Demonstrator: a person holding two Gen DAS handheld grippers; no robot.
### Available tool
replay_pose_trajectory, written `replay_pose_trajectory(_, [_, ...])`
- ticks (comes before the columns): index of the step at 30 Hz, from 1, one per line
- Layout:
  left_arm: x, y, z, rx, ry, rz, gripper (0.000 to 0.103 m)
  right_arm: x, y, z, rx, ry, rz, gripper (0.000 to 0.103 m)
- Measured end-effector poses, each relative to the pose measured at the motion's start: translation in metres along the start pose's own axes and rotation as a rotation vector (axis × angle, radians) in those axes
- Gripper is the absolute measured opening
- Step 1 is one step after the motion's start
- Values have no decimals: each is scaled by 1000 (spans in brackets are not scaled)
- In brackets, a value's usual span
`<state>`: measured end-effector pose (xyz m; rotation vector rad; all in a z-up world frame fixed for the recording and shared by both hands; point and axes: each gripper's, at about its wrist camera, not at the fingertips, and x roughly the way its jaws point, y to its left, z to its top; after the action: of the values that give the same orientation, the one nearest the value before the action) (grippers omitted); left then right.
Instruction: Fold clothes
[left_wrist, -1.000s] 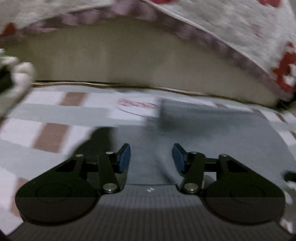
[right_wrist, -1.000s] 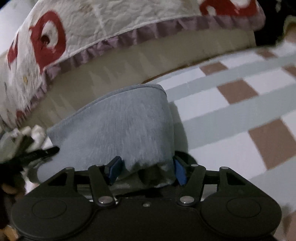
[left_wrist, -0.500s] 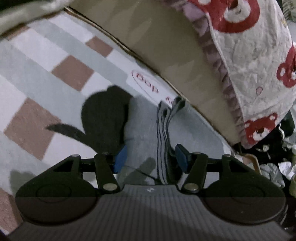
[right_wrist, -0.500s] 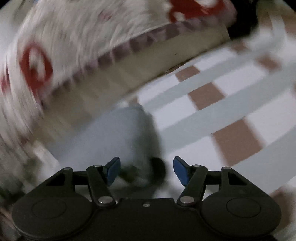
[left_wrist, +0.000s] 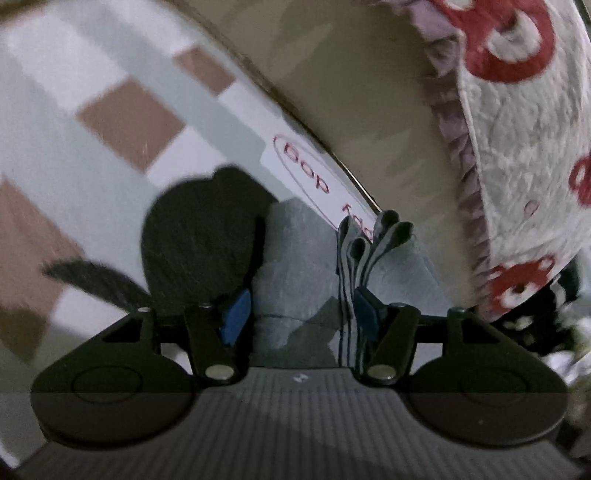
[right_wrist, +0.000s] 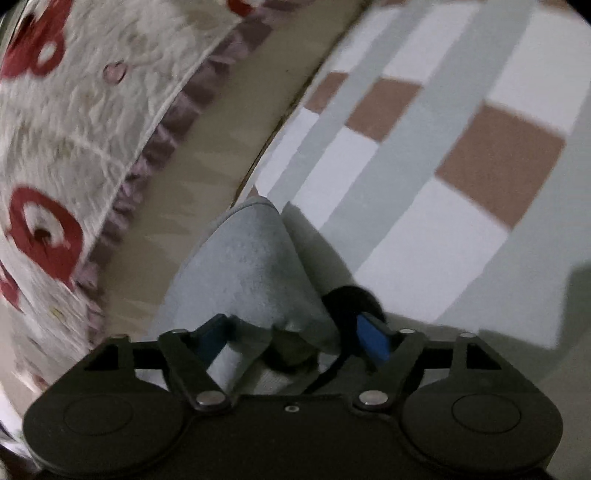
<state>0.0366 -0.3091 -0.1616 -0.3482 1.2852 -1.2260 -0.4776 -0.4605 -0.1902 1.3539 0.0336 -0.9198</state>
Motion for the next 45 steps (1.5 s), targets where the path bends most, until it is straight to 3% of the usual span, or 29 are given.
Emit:
replay_pose_trajectory(2, [7, 10, 0, -66, 45, -38, 62, 5, -4, 1, 18, 4, 17, 86])
replay_pose_trajectory(7, [14, 10, 0, -70, 80, -81, 68, 28, 7, 7, -23, 50, 71, 85])
replay_pose_trajectory(8, [14, 8, -2, -66, 82, -79, 67, 31, 15, 5, -70, 44, 58, 72])
replay_pose_trajectory(11, [7, -13, -11, 36, 89, -12, 50, 25, 59, 1, -366, -30, -19, 53])
replay_pose_trajectory(15, [7, -37, -27, 100, 118, 35, 49, 21, 95, 4, -539, -138, -57, 50])
replay_pose_trajectory(17, [9, -39, -29, 105, 100, 51, 51, 32, 95, 9, -551, -144, -151, 55])
replay_pose_trajectory(19, [11, -41, -30, 110, 81, 67, 52, 39, 78, 13, -453, -108, -201, 63])
replay_pose_trajectory(21, [13, -34, -28, 61, 45, 59, 53, 31, 57, 8, -315, -108, -135, 67])
replay_pose_trajectory(23, [13, -26, -24, 13, -3, 45, 54, 29, 41, 3, -189, -83, -89, 81])
replay_pose_trajectory(26, [20, -19, -17, 11, -37, 13, 59, 32, 17, -3, -26, -7, 0, 87])
replay_pose_trajectory(28, [30, -11, -17, -34, 13, -25, 62, 43, 16, -1, 19, -18, 47, 92])
replay_pose_trajectory(31, [34, -4, -20, -83, 13, -61, 63, 63, 31, 8, -54, 0, 39, 93])
replay_pose_trajectory(32, [34, -8, -19, -49, 24, -51, 61, 69, 37, 11, -93, 16, 44, 92])
replay_pose_trajectory(33, [34, -14, -19, 1, 28, -31, 51, 71, 43, 8, -158, -3, 35, 87])
replay_pose_trajectory(35, [32, -30, -23, 128, 11, 14, 41, 68, 54, 4, -276, -39, 28, 66])
replay_pose_trajectory(37, [28, -50, -29, 242, -12, 62, 36, 61, 67, 0, -382, -76, 29, 59])
replay_pose_trajectory(40, [21, -65, -34, 319, -32, 78, 34, 50, 85, -5, -502, -129, 22, 56])
replay_pose_trajectory(45, [9, -91, -41, 389, -32, -1, 33, 18, 108, -9, -635, -238, 30, 55])
